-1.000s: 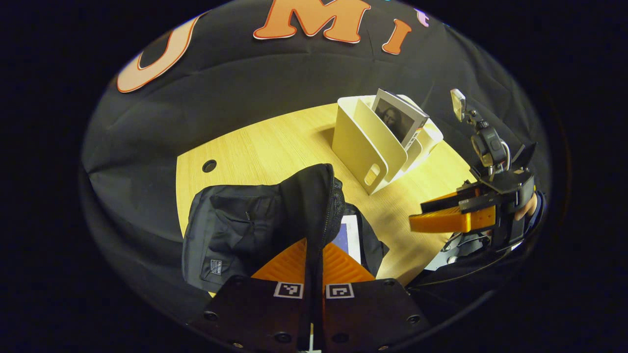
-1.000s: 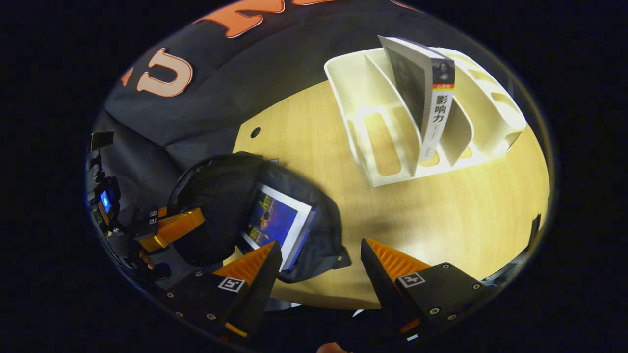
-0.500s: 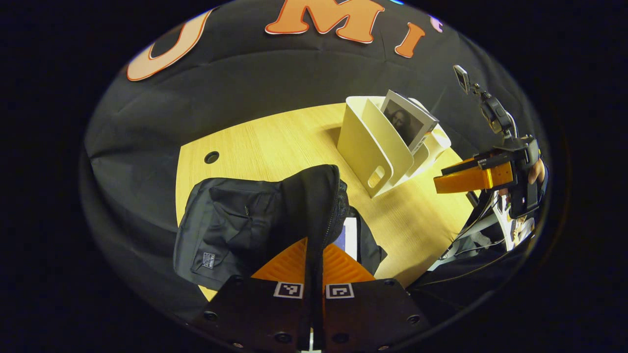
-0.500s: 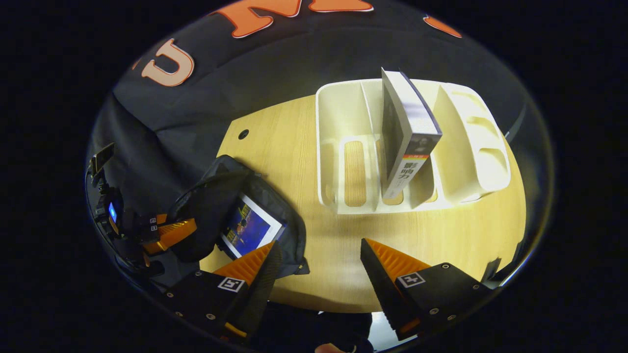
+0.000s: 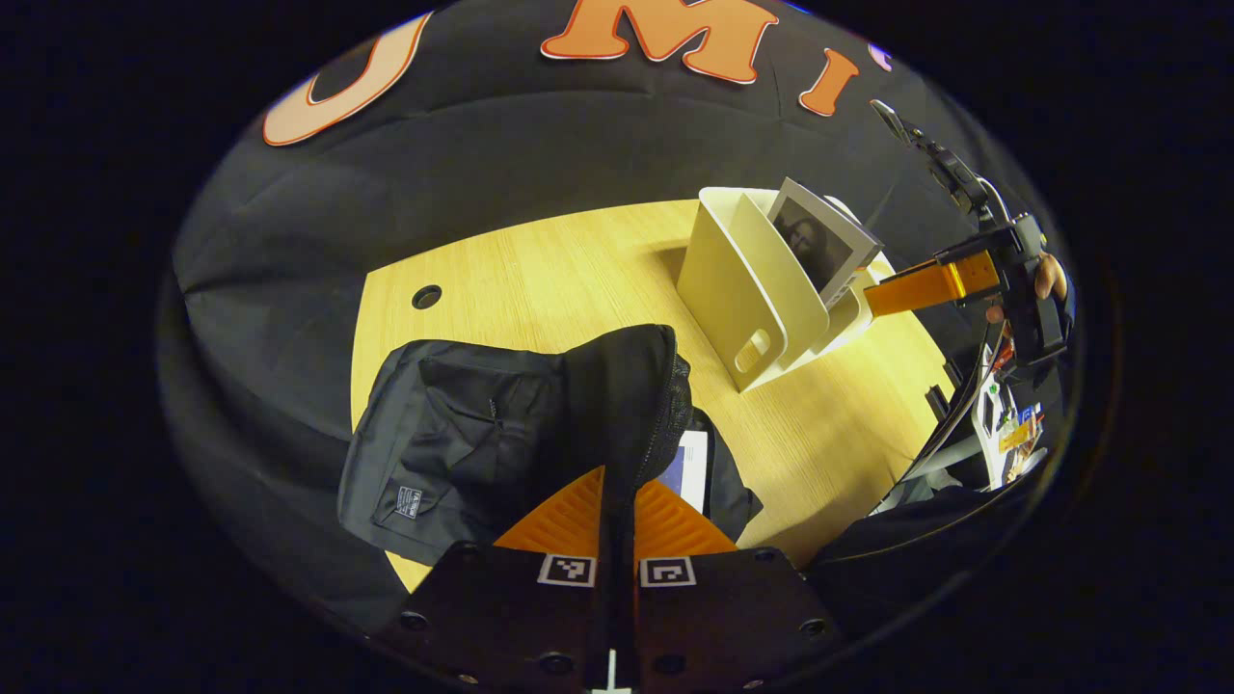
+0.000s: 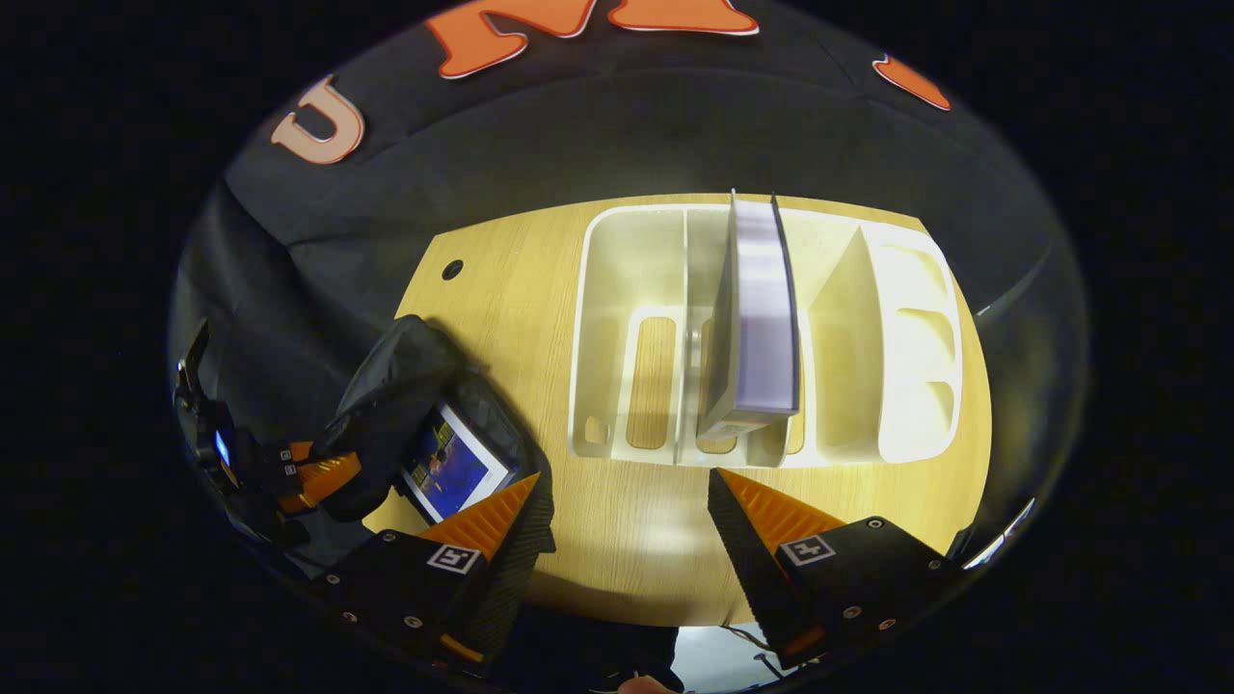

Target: Open the schoolbag, grab two books from the bookshelf and put them into the schoolbag.

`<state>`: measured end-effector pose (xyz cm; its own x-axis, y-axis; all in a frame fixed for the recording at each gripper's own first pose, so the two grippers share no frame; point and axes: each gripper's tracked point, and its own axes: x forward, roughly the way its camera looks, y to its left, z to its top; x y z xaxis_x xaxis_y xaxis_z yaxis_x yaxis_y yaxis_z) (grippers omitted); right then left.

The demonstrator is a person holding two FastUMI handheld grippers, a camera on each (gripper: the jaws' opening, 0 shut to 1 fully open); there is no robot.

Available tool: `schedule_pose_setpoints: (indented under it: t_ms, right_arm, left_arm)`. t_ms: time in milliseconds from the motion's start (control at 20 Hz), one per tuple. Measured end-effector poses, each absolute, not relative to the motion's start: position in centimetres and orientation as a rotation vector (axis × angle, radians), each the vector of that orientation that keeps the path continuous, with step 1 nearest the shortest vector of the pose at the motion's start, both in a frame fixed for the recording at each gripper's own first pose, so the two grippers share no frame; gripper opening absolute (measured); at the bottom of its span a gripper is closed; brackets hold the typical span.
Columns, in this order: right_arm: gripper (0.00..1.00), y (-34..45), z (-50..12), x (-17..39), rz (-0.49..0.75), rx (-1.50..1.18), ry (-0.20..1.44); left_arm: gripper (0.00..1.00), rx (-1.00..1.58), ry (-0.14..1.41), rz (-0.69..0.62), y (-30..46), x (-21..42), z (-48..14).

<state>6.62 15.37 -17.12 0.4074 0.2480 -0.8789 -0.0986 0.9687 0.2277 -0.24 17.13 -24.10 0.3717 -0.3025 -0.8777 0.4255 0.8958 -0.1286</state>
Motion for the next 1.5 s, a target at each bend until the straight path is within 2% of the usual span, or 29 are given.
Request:
schedule_pose_setpoints:
  t_ms: [400, 850, 1300, 1450, 1500]
  right_arm:
    - [0.97, 12.2, -16.8, 10.7, 0.201, 0.07, 1.187]
    - [0.96, 9.2, -16.3, 8.4, 0.205, 0.02, 1.278]
    - [0.96, 9.2, -16.2, 14.2, 0.147, -0.009, 1.252]
    - [0.86, 9.2, -17.1, 15.0, 0.133, -0.012, 1.274]
    - [0.79, 9.3, -17.4, 15.1, 0.125, -0.013, 1.283]
  left_arm:
    - [0.03, 0.118, 1.101, -0.41, 17.2, -0.2, -23.8]
    - [0.03, 0.095, 1.106, -0.391, 17.5, -0.2, -23.8]
    - [0.03, 0.106, 1.109, -0.401, 17.6, 0.0, -23.9]
    - [0.03, 0.108, 1.108, -0.398, 17.8, 0.0, -23.8]
    - [0.03, 0.111, 1.108, -0.397, 17.9, -0.1, -23.8]
